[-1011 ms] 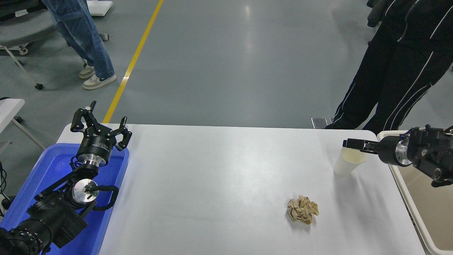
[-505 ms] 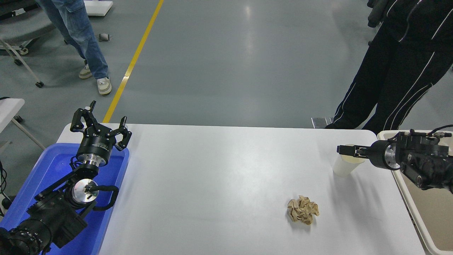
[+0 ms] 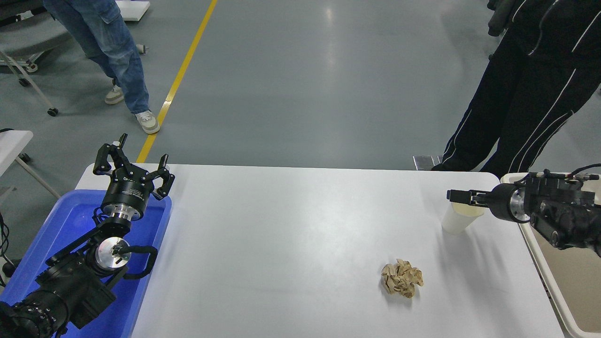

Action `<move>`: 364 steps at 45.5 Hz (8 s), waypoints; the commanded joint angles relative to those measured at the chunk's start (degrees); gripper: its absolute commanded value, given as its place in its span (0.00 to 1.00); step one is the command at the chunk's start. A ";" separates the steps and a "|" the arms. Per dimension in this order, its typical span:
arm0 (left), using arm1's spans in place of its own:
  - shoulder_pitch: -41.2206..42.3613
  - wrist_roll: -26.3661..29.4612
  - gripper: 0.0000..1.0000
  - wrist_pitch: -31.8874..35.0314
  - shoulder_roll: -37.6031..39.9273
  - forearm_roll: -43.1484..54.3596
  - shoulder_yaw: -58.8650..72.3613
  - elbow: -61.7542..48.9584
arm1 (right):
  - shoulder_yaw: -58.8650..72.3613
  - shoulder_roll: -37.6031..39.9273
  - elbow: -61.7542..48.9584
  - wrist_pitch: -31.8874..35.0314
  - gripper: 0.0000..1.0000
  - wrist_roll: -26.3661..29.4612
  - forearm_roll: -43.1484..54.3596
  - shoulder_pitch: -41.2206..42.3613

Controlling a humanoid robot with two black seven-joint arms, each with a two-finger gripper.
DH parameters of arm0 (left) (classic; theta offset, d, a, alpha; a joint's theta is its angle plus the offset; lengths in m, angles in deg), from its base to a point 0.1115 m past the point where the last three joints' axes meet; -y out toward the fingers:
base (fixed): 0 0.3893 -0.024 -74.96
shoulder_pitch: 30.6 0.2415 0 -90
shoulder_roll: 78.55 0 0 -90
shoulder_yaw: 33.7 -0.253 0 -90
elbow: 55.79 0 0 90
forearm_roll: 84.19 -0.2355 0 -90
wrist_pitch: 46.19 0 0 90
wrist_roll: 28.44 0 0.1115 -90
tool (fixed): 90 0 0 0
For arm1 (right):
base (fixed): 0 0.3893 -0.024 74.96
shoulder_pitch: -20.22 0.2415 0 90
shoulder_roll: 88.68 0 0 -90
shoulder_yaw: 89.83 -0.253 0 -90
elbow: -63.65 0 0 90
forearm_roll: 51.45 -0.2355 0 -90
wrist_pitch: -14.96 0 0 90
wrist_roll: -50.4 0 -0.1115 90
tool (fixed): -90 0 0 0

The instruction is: Dispose of the paper cup in the dustbin

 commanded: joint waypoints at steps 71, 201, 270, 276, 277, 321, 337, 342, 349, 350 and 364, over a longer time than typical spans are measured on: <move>0.00 0.00 1.00 0.00 0.00 -0.02 0.00 0.00 | 0.74 1.86 -0.13 -6.31 0.00 -0.35 5.24 -4.50; 0.00 0.00 1.00 0.00 0.00 -0.02 0.00 0.00 | -13.32 16.99 -17.01 4.51 0.00 23.99 -13.48 -11.35; 0.00 0.00 1.00 0.00 0.00 -0.02 0.00 0.00 | -25.62 4.41 -16.39 -11.93 0.98 24.96 -13.65 -20.41; 0.00 0.00 1.00 0.00 0.00 -0.02 0.00 0.00 | -30.19 4.50 -16.31 -11.76 0.99 24.96 -13.65 -16.81; 0.00 0.00 1.00 0.00 0.00 -0.02 0.00 0.00 | -30.98 4.50 -16.31 -11.76 0.99 24.96 -13.65 -16.02; 0.00 0.00 1.00 0.00 0.00 0.07 0.00 0.00 | -88.37 13.82 19.46 -11.58 0.99 24.34 -13.57 -3.00; 0.00 0.00 1.00 0.00 0.00 -0.02 0.00 0.00 | -101.55 9.60 24.91 -10.26 0.99 17.06 -13.65 -15.65; 0.00 0.00 1.00 0.00 0.00 -0.02 0.00 0.00 | -108.41 6.70 28.42 -10.17 0.99 15.20 -13.57 -21.19; 0.00 0.00 1.00 0.00 0.00 -0.02 0.00 0.00 | -112.37 3.18 30.89 -10.09 0.99 14.85 -13.13 -26.82; 0.00 0.00 1.00 0.00 0.00 -0.02 0.00 0.00 | -112.37 2.92 30.89 -10.09 0.99 14.77 -13.13 -27.34; 0.00 0.00 1.00 0.00 0.00 0.07 0.00 0.00 | -112.20 1.51 30.80 -7.45 0.99 6.85 -12.69 -32.27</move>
